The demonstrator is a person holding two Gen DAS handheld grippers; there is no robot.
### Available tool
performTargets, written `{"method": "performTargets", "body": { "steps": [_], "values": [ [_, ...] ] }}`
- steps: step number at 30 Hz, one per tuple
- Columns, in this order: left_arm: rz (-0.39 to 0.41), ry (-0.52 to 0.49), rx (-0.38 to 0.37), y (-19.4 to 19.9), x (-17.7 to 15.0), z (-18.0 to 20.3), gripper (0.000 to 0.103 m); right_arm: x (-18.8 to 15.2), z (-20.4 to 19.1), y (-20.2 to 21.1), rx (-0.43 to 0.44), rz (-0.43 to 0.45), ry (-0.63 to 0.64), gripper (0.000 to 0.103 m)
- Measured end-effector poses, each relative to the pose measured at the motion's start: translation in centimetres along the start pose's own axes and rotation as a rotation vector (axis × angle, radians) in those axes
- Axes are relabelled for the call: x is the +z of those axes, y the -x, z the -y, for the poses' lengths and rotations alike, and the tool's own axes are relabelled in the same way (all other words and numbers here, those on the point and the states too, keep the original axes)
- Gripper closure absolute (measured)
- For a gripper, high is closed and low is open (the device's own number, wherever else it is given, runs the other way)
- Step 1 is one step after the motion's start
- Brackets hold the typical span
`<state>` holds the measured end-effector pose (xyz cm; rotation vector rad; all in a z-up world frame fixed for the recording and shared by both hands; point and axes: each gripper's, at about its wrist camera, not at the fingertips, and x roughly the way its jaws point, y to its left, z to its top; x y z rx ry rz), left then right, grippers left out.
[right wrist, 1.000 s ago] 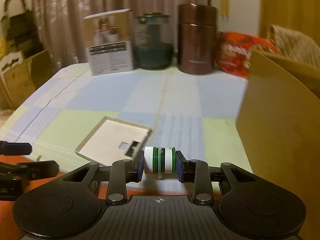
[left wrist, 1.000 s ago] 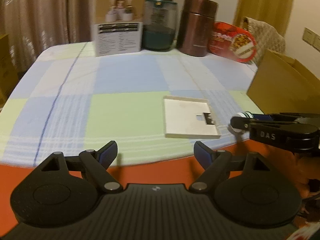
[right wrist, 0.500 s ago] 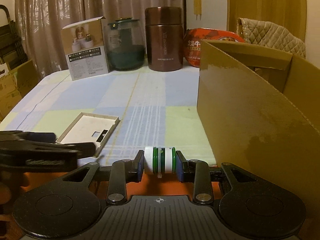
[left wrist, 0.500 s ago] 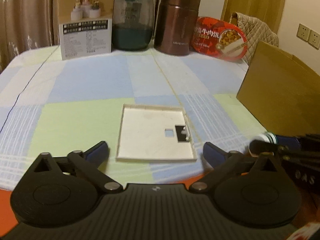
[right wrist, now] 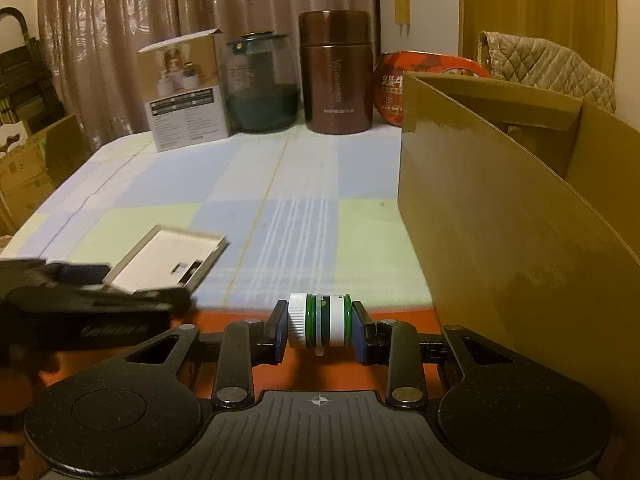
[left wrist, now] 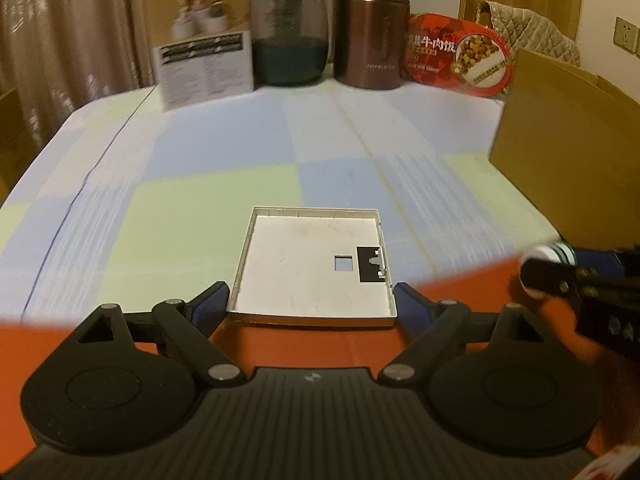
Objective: Organize rigid objects
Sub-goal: 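Grasp the white square tray with the left tool while the right tool holds the roll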
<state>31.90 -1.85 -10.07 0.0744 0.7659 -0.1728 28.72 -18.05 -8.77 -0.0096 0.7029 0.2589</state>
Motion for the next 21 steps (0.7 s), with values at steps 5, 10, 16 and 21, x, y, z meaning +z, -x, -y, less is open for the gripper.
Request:
{"method": "performTargets", "body": {
  "steps": [5, 10, 16, 21],
  "values": [
    [-0.022, -0.008, 0.016, 3.8, -3.2, 0.8, 0.018, -2.1, -0.7, 2.3, 0.032, -0.036, 0.001, 0.075],
    [-0.004, -0.034, 0.015, 5.1, -3.9, 1.3, 0.018, -3.6, -0.9, 3.6, 0.035, -0.055, 0.000, 0.074],
    [0.006, -0.033, 0.002, 4.1, -3.4, 0.9, 0.015, -3.8, -0.8, 3.7, 0.029, -0.050, 0.002, 0.075],
    [0.015, -0.029, -0.037, 3.3, -3.0, 0.8, 0.011, -3.7, -0.6, 3.6, 0.029, -0.044, -0.011, 0.075]
  ]
}}
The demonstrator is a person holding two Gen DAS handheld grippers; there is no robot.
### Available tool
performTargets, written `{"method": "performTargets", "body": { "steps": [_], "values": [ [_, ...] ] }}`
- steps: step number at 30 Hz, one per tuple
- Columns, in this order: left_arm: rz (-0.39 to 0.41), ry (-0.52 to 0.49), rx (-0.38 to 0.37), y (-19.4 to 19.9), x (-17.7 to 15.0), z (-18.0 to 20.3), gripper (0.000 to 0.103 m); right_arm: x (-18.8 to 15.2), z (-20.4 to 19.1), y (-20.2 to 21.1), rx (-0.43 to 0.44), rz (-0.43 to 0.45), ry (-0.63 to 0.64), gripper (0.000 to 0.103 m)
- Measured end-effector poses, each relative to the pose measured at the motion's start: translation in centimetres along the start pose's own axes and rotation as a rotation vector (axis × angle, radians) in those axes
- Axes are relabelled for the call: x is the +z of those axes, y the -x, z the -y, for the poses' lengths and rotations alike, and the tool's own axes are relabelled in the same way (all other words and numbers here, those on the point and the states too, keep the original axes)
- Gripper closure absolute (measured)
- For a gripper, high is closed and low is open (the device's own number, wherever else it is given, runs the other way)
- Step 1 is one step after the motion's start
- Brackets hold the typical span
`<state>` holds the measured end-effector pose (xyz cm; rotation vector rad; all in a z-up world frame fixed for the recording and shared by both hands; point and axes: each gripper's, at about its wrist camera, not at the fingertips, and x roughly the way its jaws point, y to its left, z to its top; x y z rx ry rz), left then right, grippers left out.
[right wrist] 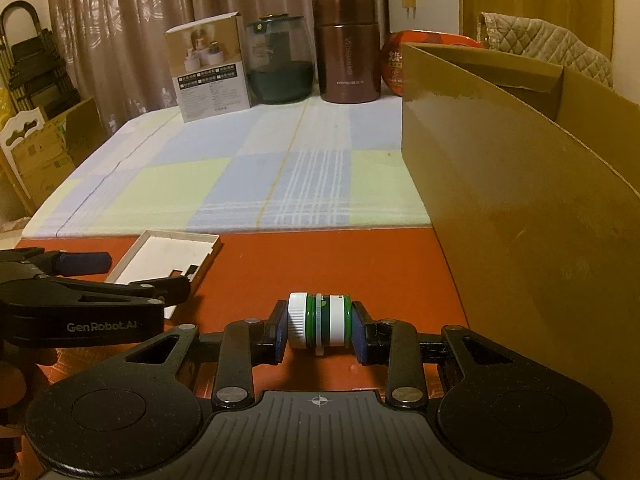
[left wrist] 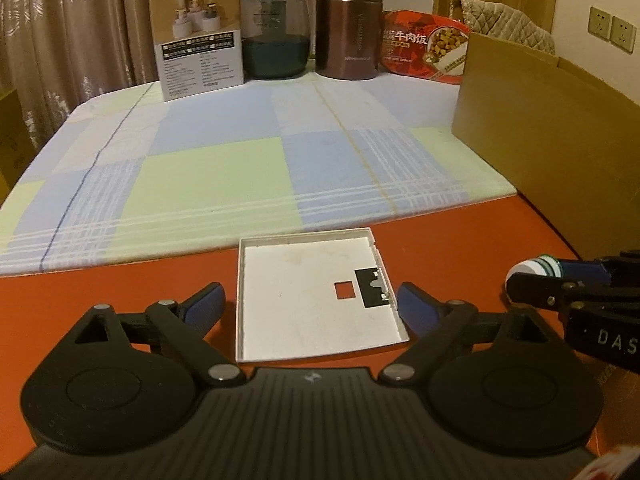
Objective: Organize rigid objects
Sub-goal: 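Grasp the white square tray with the left tool while the right tool holds the roll, then carry the white tray and striped roll in both tools over the cardboard box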
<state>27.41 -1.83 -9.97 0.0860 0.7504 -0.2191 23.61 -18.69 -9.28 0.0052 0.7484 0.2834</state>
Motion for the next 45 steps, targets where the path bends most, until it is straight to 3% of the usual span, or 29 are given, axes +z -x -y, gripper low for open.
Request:
{"method": "performTargets", "body": {
  "steps": [11, 22, 30, 45],
  "values": [
    [-0.006, 0.053, -0.017, -1.5, 0.9, 0.1, 0.010, 0.3, 0.3, -0.3, -0.005, 0.004, -0.007, 0.074],
    [-0.017, 0.050, 0.038, -1.4, 0.5, 0.1, 0.015, 0.3, 0.3, -0.1, -0.006, 0.001, 0.003, 0.075],
    [-0.054, 0.057, 0.028, 2.3, -1.5, 1.4, 0.016, -0.5, -0.2, 2.0, 0.004, -0.005, 0.017, 0.075],
    [0.006, 0.098, 0.044, 13.6, -3.0, 4.0, 0.016, -1.0, -1.0, 12.0, 0.014, 0.056, 0.038, 0.074]
  ]
}}
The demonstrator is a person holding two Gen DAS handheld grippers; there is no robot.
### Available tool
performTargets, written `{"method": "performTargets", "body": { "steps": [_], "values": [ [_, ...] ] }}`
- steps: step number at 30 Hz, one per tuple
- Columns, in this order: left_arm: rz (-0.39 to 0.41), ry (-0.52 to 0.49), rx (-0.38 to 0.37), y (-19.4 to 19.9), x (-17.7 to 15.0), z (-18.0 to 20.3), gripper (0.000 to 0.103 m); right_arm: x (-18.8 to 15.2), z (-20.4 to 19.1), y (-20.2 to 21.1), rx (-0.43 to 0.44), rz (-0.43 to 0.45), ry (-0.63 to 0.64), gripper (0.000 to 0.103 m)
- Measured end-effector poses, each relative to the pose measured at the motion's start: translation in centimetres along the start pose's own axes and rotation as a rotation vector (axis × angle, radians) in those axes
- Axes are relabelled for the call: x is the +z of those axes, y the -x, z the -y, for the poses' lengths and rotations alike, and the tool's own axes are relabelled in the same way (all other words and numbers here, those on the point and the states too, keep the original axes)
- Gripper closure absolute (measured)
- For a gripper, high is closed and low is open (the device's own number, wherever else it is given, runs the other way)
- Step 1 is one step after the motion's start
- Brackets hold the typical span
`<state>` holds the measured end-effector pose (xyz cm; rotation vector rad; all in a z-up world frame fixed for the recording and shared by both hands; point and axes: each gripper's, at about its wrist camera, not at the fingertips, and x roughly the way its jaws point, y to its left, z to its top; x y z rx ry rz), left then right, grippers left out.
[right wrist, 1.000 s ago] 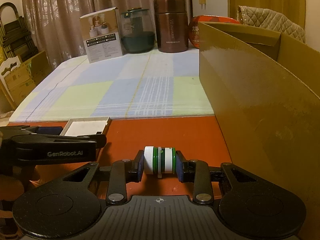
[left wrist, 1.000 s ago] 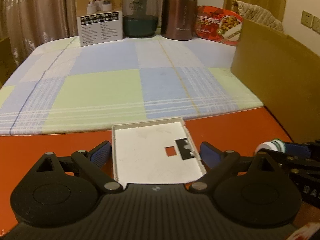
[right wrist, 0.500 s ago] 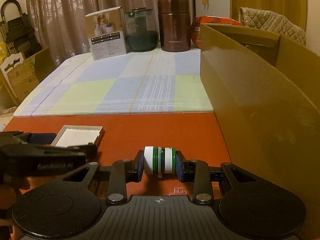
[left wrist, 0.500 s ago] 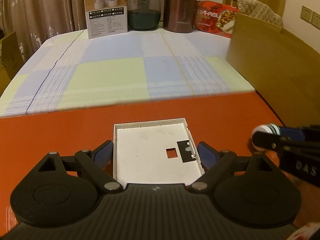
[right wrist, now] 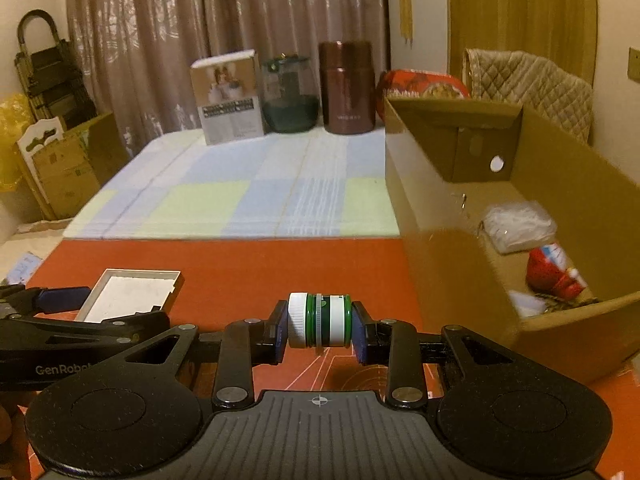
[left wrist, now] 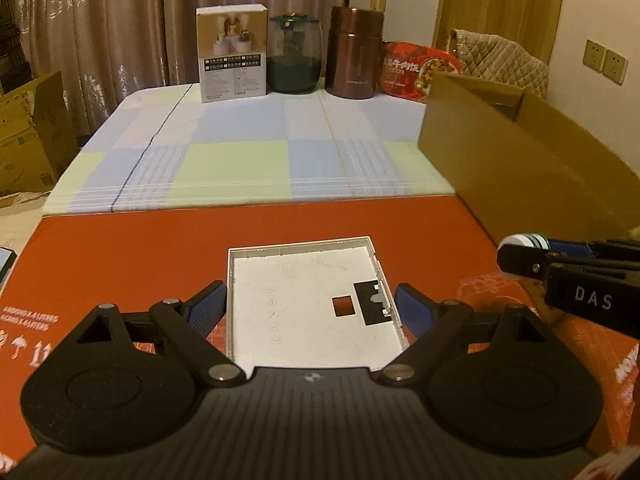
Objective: Organize rigid objects
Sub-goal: 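Carry the white tray and striped roll in both tools over the cardboard box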
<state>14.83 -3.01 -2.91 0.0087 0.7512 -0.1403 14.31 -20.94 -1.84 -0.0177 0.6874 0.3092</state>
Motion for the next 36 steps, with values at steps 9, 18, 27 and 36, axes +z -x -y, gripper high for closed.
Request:
{"method": "performTargets", "body": {
  "steps": [9, 18, 27, 36],
  "values": [
    [0.007, 0.008, -0.004, 4.8, -0.4, 1.7, 0.016, 0.4, 0.4, 4.8, 0.001, 0.046, -0.008, 0.074],
    [0.019, 0.004, -0.014, 7.8, -0.9, 3.2, 0.016, -0.3, 1.2, 8.0, 0.001, 0.063, -0.021, 0.074],
    [0.037, -0.012, -0.032, 9.1, -0.6, 4.7, 0.016, -0.6, 2.2, 9.6, -0.013, 0.069, -0.036, 0.074],
    [0.054, -0.022, -0.080, 9.6, 0.6, 6.5, 0.016, -0.3, 4.2, 11.9, -0.044, 0.100, -0.048, 0.074]
  ]
}}
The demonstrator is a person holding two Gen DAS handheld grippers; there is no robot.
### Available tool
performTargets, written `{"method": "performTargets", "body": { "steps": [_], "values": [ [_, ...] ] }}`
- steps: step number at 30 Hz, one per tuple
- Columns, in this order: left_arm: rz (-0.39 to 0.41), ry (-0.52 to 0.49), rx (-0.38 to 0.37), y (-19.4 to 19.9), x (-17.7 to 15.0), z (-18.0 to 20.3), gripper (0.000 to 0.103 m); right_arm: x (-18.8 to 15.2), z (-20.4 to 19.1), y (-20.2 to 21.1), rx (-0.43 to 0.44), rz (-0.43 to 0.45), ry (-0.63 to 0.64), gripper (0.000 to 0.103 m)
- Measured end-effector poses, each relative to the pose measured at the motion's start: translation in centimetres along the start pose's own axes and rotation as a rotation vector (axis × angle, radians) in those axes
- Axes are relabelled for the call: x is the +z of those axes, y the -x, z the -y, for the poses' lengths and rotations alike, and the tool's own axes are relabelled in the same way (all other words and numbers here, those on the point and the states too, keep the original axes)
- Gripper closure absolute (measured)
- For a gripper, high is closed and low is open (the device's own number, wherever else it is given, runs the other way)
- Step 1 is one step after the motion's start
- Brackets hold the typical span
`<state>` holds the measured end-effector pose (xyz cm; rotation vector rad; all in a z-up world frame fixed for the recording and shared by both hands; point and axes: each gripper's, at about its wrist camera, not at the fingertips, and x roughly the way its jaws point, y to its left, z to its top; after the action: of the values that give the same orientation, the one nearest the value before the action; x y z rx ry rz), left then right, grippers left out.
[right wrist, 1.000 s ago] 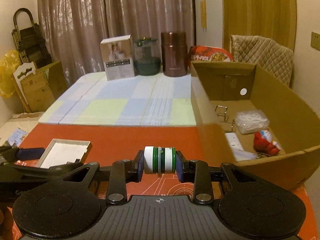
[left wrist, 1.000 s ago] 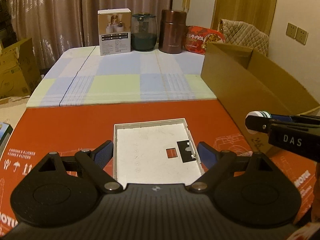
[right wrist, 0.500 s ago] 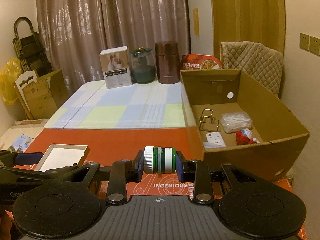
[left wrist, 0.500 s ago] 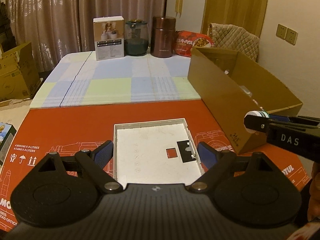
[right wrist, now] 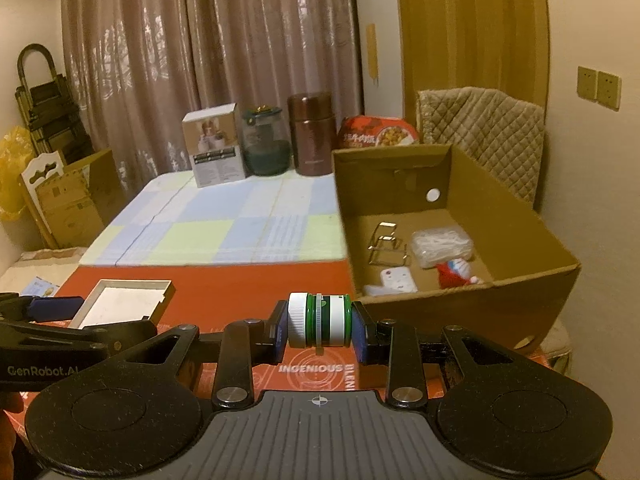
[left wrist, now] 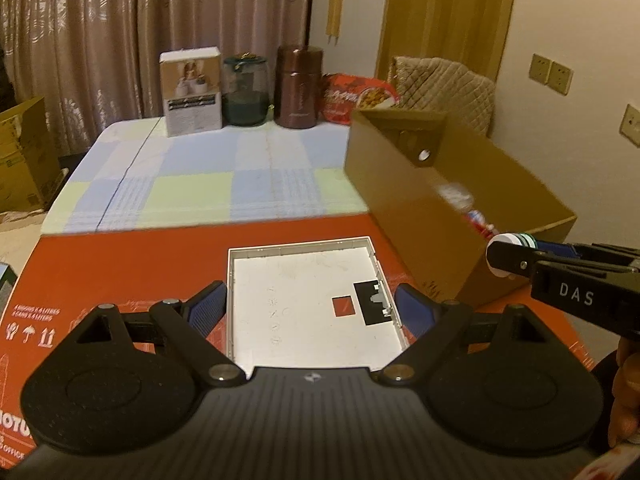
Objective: Organize rigid objects
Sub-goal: 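Carry the white tray and striped roll in both tools over the cardboard box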
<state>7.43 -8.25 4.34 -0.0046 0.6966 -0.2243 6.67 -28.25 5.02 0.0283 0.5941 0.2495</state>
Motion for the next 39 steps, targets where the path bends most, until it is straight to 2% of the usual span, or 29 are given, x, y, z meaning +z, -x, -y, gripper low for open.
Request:
{"method": "performTargets", "body": {
  "steps": [7, 15, 24, 39],
  "values": [
    [0.025, -0.034, -0.076, -0.7, 2.4, 3.3, 0.016, 2.2, 3.9, 1.3, -0.076, 0.051, -0.033, 0.074],
    [0.041, -0.080, -0.161, -2.7, 5.5, 7.8, 0.016, 4.1, 9.8, 0.6, -0.161, 0.035, -0.056, 0.074],
    [0.023, -0.116, -0.210, -5.3, 7.7, 12.0, 0.015, 5.5, 14.3, -0.7, -0.181, 0.013, -0.071, 0.074],
    [-0.009, -0.134, -0.219, -8.5, 9.2, 14.2, 0.015, 6.6, 16.2, -3.7, -0.157, -0.020, -0.084, 0.074]
  ]
}}
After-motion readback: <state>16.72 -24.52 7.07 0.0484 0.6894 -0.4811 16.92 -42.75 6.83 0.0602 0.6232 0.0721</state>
